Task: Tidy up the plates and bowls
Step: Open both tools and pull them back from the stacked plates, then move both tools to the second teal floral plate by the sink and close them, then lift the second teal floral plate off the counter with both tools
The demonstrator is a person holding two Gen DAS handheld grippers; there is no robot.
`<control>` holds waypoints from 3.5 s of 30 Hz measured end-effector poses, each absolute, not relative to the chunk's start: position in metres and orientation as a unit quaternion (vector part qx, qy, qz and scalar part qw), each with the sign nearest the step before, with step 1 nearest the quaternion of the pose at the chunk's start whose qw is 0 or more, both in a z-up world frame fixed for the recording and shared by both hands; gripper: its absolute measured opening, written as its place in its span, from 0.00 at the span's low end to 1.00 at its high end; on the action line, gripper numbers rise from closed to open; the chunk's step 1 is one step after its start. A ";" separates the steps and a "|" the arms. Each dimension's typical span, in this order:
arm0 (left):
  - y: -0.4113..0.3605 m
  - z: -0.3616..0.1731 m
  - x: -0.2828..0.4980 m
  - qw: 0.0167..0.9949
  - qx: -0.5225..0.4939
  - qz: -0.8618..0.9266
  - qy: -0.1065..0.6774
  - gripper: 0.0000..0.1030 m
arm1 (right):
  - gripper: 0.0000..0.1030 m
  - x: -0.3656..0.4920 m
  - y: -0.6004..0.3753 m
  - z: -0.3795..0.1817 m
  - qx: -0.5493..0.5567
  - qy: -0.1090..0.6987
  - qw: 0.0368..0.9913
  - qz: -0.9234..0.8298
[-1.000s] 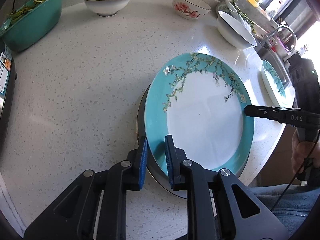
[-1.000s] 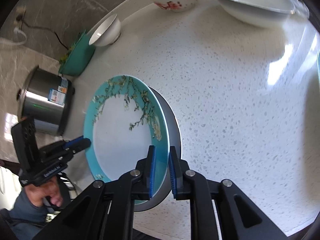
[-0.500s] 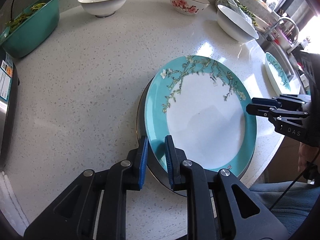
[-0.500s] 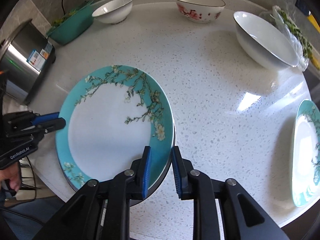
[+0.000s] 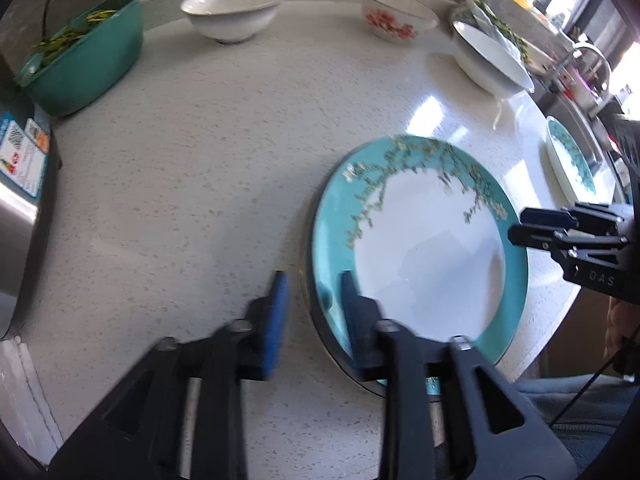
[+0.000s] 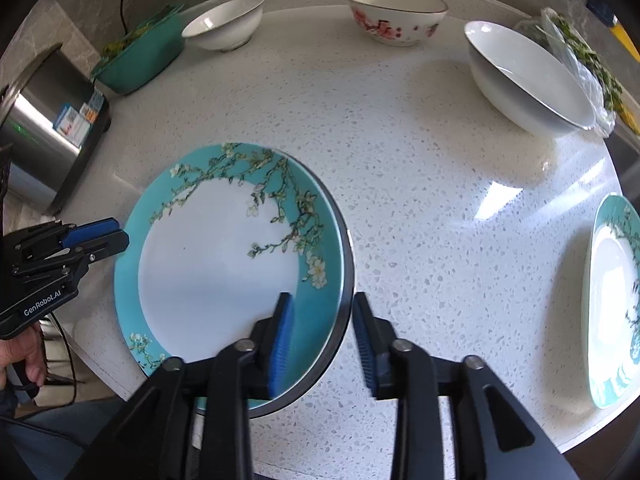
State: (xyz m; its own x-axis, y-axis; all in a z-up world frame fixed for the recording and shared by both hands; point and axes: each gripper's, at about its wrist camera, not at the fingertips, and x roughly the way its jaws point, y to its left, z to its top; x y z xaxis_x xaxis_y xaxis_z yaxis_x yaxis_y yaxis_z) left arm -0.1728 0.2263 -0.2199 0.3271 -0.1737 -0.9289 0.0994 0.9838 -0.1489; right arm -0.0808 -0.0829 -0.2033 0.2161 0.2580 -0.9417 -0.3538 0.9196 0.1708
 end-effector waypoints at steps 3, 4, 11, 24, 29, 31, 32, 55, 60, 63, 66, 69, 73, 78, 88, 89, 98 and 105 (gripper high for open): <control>0.234 -0.201 -0.168 0.833 -0.061 -0.085 0.543 0.73 | 0.61 -0.080 -0.093 -0.195 -0.014 0.584 0.787 0.197; 0.234 -0.194 -0.166 0.839 -0.069 -0.090 0.532 0.74 | 0.65 -0.079 -0.096 -0.192 -0.003 0.581 0.789 0.199; 0.196 -0.144 -0.135 0.844 -0.145 -0.189 0.481 1.00 | 0.79 -0.073 -0.149 -0.165 0.163 0.561 0.756 0.294; 0.000 -0.168 -0.081 0.766 -0.239 -0.249 0.542 1.00 | 0.82 -0.036 -0.402 -0.143 0.335 0.483 0.738 0.332; -0.066 -0.203 -0.067 0.752 -0.212 -0.232 0.580 0.99 | 0.81 -0.026 -0.501 -0.178 0.338 0.519 0.733 0.280; -0.085 -0.217 -0.061 0.741 -0.208 -0.234 0.594 0.97 | 0.80 -0.023 -0.527 -0.195 0.352 0.529 0.722 0.276; -0.092 -0.223 -0.058 0.738 -0.207 -0.232 0.599 0.97 | 0.80 -0.022 -0.533 -0.201 0.356 0.531 0.718 0.275; -0.140 -0.252 -0.053 0.731 -0.167 -0.243 0.616 0.35 | 0.53 0.013 -0.527 -0.263 0.343 0.590 0.654 0.325; -0.140 -0.254 -0.050 0.727 -0.175 -0.245 0.618 0.28 | 0.44 0.015 -0.524 -0.268 0.345 0.598 0.648 0.324; -0.139 -0.254 -0.048 0.723 -0.178 -0.246 0.620 0.28 | 0.35 0.015 -0.523 -0.270 0.341 0.604 0.645 0.320; -0.138 -0.254 -0.046 0.719 -0.184 -0.244 0.624 0.28 | 0.21 0.016 -0.522 -0.272 0.335 0.610 0.646 0.313; -0.140 -0.253 -0.045 0.720 -0.181 -0.240 0.626 0.22 | 0.12 0.016 -0.521 -0.275 0.332 0.618 0.646 0.302; -0.140 -0.257 -0.045 0.722 -0.177 -0.230 0.629 0.07 | 0.09 0.016 -0.517 -0.277 0.327 0.627 0.641 0.298; -0.140 -0.257 -0.044 0.723 -0.180 -0.229 0.627 0.07 | 0.08 0.018 -0.513 -0.275 0.316 0.636 0.640 0.292; -0.142 -0.255 -0.045 0.729 -0.171 -0.230 0.622 0.06 | 0.08 0.019 -0.511 -0.272 0.308 0.639 0.645 0.286; -0.142 -0.254 -0.045 0.730 -0.169 -0.231 0.620 0.06 | 0.08 0.019 -0.511 -0.272 0.307 0.638 0.646 0.285; -0.141 -0.253 -0.047 0.733 -0.166 -0.232 0.617 0.06 | 0.09 0.019 -0.507 -0.269 0.291 0.634 0.658 0.283; -0.135 -0.246 -0.050 0.741 -0.166 -0.234 0.607 0.06 | 0.09 0.020 -0.504 -0.259 0.282 0.622 0.671 0.289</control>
State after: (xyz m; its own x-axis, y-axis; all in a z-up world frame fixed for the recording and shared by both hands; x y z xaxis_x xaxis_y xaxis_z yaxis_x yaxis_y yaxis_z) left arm -0.0499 -0.1349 -0.2461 0.1524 -0.5486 -0.8220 0.1456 0.8352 -0.5304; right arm 0.0204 -0.5044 -0.2588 0.0602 0.7384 -0.6716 -0.0364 0.6740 0.7378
